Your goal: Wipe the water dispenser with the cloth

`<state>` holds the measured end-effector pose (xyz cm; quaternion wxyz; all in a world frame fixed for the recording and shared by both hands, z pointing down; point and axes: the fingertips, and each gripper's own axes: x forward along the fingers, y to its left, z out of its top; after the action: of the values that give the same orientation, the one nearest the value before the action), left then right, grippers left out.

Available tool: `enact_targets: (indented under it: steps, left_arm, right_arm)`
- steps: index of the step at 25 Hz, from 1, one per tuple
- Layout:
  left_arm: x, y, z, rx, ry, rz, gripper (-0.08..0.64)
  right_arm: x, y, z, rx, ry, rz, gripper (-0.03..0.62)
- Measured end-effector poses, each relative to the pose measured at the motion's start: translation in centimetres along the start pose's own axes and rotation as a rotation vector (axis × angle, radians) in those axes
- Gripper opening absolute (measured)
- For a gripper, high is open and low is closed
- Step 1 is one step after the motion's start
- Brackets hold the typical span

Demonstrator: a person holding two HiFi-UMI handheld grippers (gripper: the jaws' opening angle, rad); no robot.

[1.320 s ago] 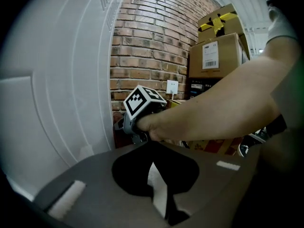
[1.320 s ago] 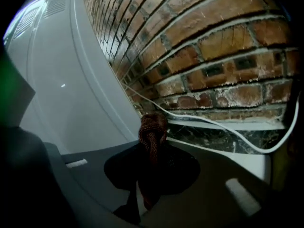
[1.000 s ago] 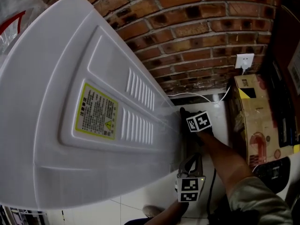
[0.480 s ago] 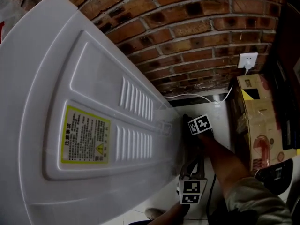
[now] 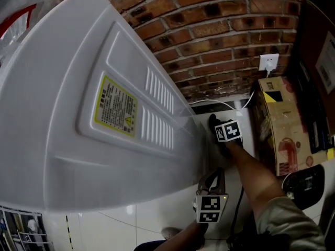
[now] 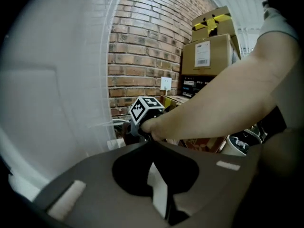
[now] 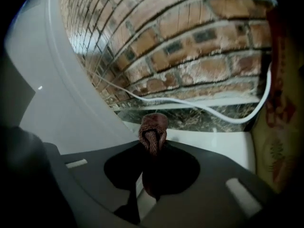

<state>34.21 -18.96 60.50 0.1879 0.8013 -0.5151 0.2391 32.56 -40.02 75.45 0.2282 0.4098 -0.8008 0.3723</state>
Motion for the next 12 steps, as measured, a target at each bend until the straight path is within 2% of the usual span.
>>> enact_targets:
  steps: [4, 8, 12]
  left_arm:
    - [-2.9, -0.5, 1.0, 0.042, -0.040, -0.019, 0.000]
    - [-5.6, -1.2, 2.0, 0.092, -0.091, -0.051, 0.000]
    - [-7.8, -1.4, 1.2, 0.098, -0.111, -0.057, 0.000]
  right_arm:
    - [-4.7, 1.7, 1.1, -0.003, -0.092, -0.001, 0.071]
    - [-10.2, 3.7, 1.8, -0.052, -0.176, -0.005, 0.071]
    - [-15.8, 5.2, 1.4, -0.100, -0.237, -0.019, 0.071]
